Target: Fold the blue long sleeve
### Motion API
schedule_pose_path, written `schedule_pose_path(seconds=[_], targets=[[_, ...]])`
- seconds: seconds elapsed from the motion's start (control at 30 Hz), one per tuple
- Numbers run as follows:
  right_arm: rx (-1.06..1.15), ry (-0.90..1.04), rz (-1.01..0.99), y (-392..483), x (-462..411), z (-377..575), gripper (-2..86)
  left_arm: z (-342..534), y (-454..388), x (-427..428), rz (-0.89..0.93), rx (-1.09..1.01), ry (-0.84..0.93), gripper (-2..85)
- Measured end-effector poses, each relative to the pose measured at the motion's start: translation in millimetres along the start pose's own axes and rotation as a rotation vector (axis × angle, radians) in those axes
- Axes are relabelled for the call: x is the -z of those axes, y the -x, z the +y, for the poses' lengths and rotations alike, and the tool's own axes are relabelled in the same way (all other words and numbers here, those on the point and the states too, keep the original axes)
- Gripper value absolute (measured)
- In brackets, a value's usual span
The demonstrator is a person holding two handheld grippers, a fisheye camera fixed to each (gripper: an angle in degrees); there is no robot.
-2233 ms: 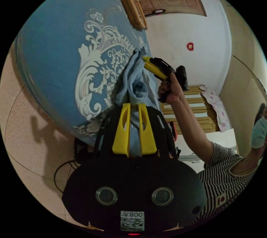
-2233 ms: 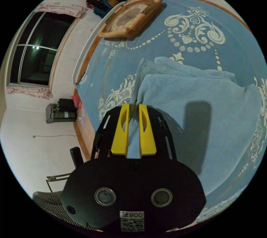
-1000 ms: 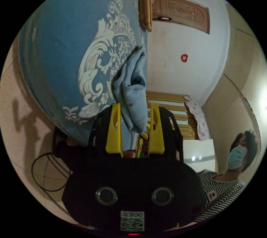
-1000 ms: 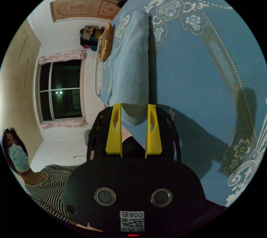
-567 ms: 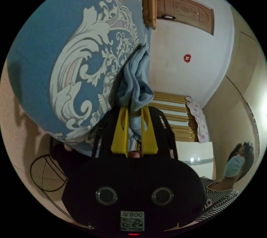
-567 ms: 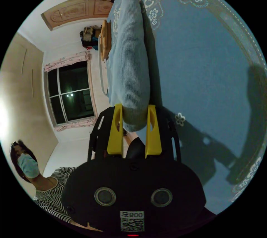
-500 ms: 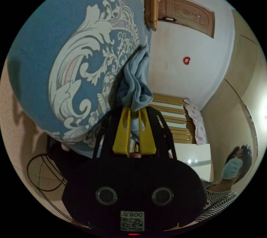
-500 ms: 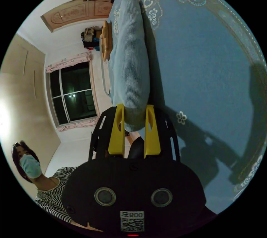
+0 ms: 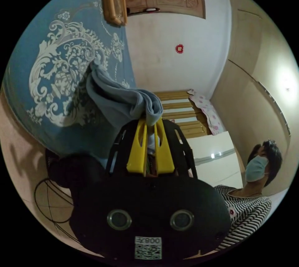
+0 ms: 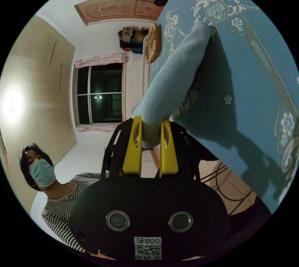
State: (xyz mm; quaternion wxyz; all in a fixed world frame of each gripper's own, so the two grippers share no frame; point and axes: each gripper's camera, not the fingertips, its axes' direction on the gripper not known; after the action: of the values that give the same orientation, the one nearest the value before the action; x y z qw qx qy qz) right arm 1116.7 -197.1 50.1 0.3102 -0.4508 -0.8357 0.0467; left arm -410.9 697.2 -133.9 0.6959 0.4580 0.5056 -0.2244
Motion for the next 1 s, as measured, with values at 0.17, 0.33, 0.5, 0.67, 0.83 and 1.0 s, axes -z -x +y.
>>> schedule_pose_path(seconds=[0.17, 0.33, 0.5, 0.67, 0.83, 1.0], targets=[[0.011, -0.028, -0.013, 52, 30, 88, 8.7, 59, 25, -39, 0.021, -0.013, 0.063, 3.0], [0.028, -0.087, -0.036, 109, 63, 179, 8.7, 99, 54, -84, 0.037, -0.032, 0.133, 2.9], [0.065, -0.156, -0.045, 169, 90, 240, 8.5, 116, 81, -143, 0.052, -0.08, 0.21, 3.0], [0.114, -0.22, -0.059, 235, 113, 277, 8.4, 112, 113, -222, 0.07, -0.146, 0.286, 3.1], [0.164, -0.281, -0.062, 311, 144, 285, 8.3, 85, 147, -313, 0.072, -0.2, 0.354, 3.2], [0.202, -0.344, -0.066, 380, 186, 259, 8.2, 43, 185, -428, 0.102, -0.244, 0.393, 3.3]])
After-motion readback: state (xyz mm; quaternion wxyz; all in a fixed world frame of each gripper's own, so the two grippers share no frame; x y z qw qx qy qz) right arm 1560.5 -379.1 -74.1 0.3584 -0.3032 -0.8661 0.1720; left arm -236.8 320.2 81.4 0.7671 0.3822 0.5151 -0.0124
